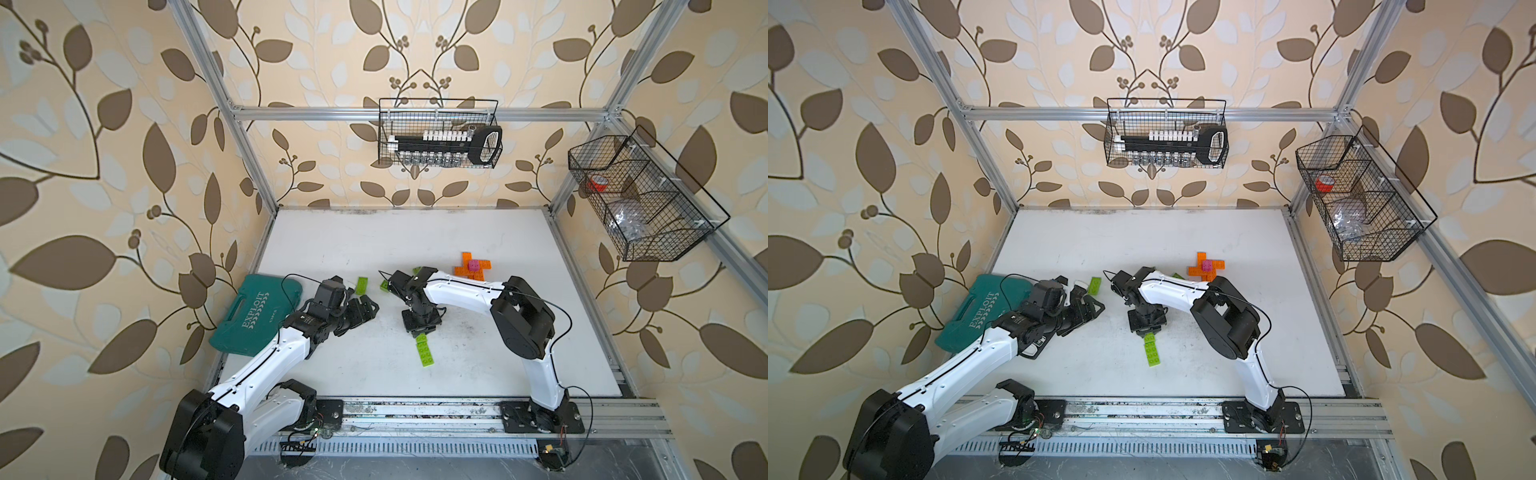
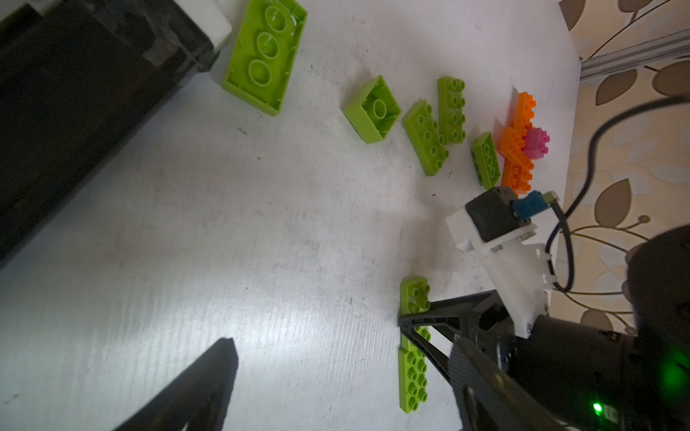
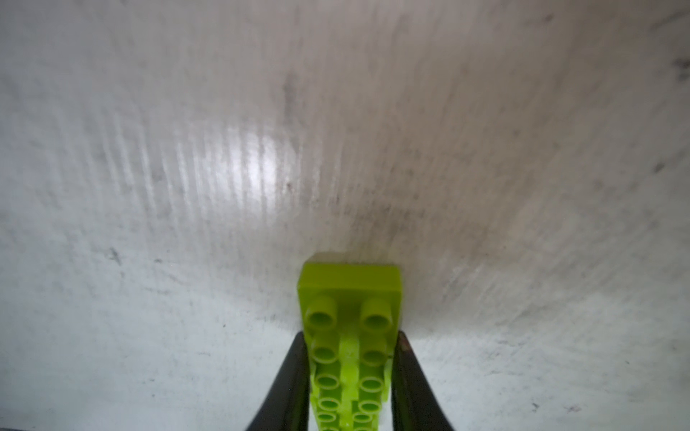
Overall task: Assemble a small pinwheel with lego
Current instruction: Assemble the lego brick at the center of the board.
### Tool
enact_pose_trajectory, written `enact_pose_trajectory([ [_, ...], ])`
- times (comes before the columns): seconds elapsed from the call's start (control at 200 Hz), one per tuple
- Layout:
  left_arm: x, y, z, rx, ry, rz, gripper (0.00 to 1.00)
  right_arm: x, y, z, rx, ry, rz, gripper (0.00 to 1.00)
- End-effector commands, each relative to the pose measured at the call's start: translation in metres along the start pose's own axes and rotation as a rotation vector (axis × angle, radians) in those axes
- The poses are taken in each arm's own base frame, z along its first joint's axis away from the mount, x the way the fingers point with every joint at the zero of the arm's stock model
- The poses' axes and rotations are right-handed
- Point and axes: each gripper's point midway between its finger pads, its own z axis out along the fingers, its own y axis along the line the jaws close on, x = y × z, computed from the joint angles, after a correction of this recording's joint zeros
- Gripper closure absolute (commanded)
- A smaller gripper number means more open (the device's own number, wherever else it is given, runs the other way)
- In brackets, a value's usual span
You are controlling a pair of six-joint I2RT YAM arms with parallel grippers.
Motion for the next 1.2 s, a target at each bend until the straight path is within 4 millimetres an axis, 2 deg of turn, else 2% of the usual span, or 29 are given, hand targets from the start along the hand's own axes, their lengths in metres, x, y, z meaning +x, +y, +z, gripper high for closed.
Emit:
enact_pose_trajectory([
  [0.0,-0.004,-0.003,-0.004,0.013,-0.016,0.01,0.09,0.009,0.002,-0.004,-0.015,0.007,0.0,0.76],
  [0.375,-0.001,0.0,-0.004,0.014,-0.018,-0.001,0.09,0.017,-0.003,0.004,0.007,0.033,0.0,0.73],
  [0.7,-0.002,0.002,-0.005,0.003,-0.021,0.002,0.09,0.015,-0.009,0.005,0.034,0.027,0.005,0.48],
  [0.8,-0.005,0.002,-0.007,-0.01,-0.029,0.02,0.08,0.005,-0.008,-0.007,0.015,-0.014,0.0,0.43],
  [0.935,-0.016,-0.003,-0.007,-0.051,-0.026,0.109,0.08,-0.019,-0.011,-0.046,-0.074,-0.145,-0.023,0.42],
  [1.055,-0.027,-0.014,-0.001,-0.11,0.008,0.2,0.07,-0.039,-0.033,-0.077,-0.181,-0.263,0.0,0.38],
  [1.085,-0.03,-0.019,0.001,-0.126,0.015,0.227,0.07,-0.04,-0.036,-0.079,-0.199,-0.276,-0.015,0.38],
  [1.195,-0.031,-0.042,0.014,-0.162,0.04,0.331,0.07,-0.064,-0.071,-0.084,-0.194,-0.303,-0.022,0.38],
])
